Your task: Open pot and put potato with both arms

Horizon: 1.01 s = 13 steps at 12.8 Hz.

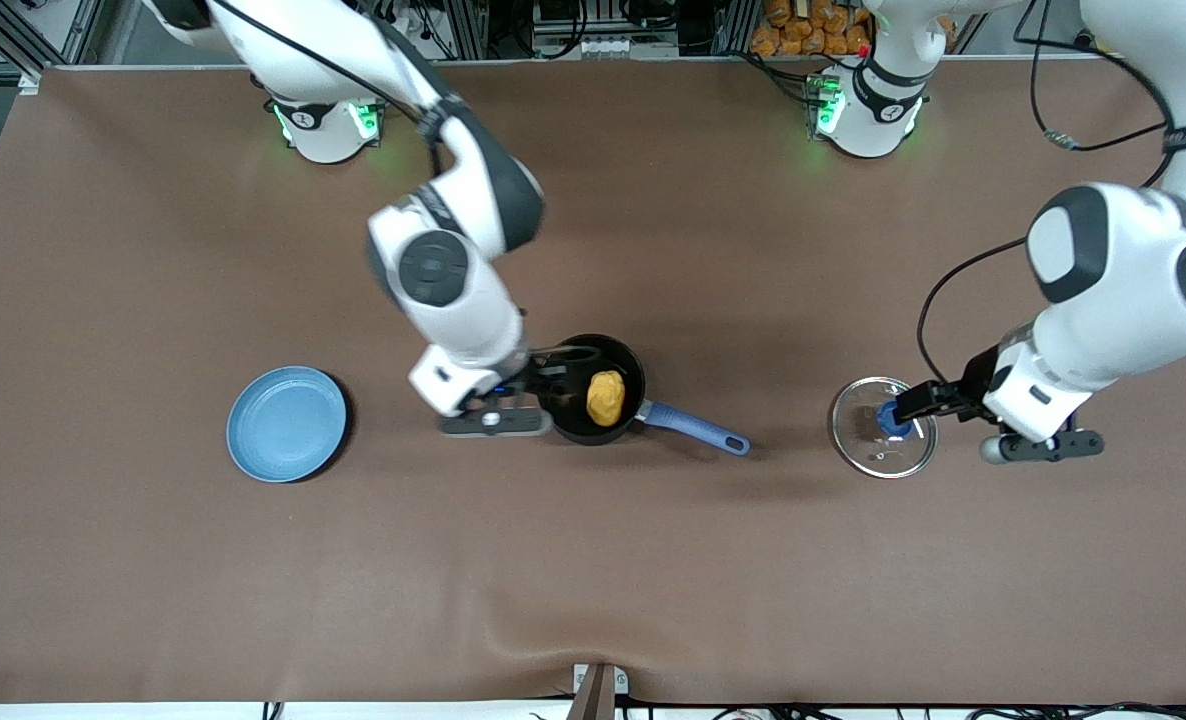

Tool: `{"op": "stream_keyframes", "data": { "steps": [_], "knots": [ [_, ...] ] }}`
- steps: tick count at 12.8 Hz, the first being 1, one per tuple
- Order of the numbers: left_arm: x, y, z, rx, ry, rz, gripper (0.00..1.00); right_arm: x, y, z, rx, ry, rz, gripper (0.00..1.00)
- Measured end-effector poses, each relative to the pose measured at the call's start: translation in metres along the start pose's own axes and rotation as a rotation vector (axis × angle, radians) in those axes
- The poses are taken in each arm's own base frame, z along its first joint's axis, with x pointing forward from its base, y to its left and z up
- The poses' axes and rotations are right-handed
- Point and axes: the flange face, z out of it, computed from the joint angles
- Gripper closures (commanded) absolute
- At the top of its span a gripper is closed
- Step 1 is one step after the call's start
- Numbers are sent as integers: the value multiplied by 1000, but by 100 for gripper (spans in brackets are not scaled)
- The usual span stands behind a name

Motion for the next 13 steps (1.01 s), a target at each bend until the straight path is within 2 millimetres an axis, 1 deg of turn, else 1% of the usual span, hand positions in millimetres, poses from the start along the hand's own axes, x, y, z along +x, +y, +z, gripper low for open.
{"op": "stream_keyframes", "data": {
  "steps": [1,3,5,6,8,9,12,13],
  "knots": [
    [-2,2,-12,5,0,5,0,14,31,-24,-16,4,46,0],
    [-3,7,-41,23,-17,21,0,41,99,-62,-73,38,78,0],
    [-1,12,-67,27,-17,31,0,58,158,-87,-152,53,63,0],
    [0,14,-79,29,-16,35,0,61,181,-98,-175,51,77,0],
    [-4,16,-106,70,-11,53,0,60,215,-118,-204,27,120,0],
    [-8,16,-119,91,-3,57,0,58,229,-127,-207,15,136,0],
    [-25,18,-144,123,-29,-3,0,46,271,-155,-188,7,137,0],
    [-30,18,-156,126,-20,-23,0,41,283,-163,-179,6,136,0]
  ]
}}
